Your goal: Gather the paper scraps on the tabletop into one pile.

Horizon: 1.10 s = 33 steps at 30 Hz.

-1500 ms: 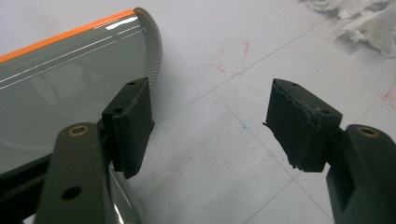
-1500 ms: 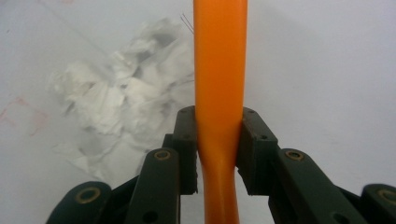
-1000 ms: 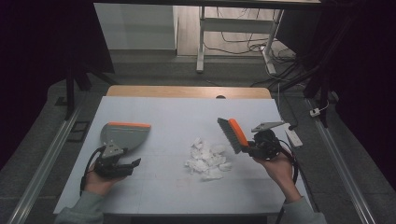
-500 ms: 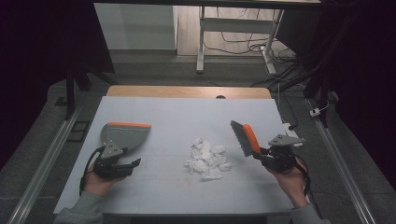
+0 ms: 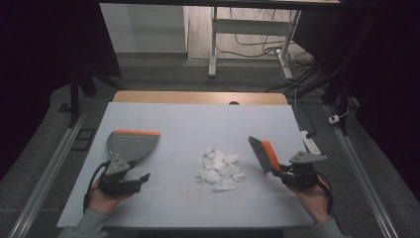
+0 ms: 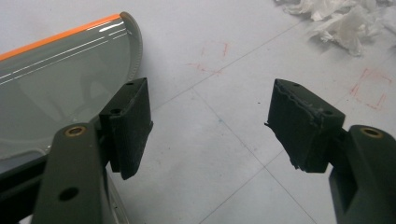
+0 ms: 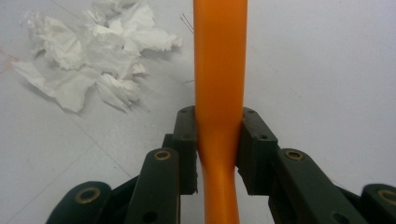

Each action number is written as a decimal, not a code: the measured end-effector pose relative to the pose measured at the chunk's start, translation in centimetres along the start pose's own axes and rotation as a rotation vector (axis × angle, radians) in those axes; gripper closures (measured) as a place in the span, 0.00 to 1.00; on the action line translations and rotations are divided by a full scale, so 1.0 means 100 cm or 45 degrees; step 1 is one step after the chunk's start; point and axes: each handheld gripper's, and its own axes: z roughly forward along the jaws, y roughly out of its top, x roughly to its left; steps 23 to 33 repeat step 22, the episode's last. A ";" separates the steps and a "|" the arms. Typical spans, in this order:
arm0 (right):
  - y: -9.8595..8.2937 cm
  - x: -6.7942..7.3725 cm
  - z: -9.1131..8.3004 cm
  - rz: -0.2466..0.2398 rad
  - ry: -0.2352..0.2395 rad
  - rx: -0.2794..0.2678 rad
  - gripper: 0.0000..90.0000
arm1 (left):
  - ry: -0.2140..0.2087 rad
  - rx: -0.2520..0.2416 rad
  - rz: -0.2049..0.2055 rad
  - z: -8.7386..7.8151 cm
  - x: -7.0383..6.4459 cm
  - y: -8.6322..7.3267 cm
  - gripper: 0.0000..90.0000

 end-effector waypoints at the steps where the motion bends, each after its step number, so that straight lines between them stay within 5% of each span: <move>1: 0.000 0.000 -0.001 -0.004 0.004 -0.002 0.80 | 0.000 -0.002 0.001 0.000 0.000 0.000 0.35; 33: 0.001 0.000 -0.007 -0.035 0.011 -0.027 0.80 | -0.003 0.002 -0.002 0.002 0.001 0.000 0.34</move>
